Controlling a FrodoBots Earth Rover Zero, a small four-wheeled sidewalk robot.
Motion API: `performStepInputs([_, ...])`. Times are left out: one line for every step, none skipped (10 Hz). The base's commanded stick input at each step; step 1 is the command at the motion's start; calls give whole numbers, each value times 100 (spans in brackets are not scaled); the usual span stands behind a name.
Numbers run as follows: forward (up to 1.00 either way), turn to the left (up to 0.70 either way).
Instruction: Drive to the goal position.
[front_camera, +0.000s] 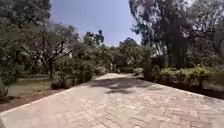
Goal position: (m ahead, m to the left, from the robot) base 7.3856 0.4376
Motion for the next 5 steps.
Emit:
performStepInputs([70, 0])
performStepInputs([70, 0])
performStepInputs([70, 0])
performStepInputs([70, 0])
performStepInputs([70, 0])
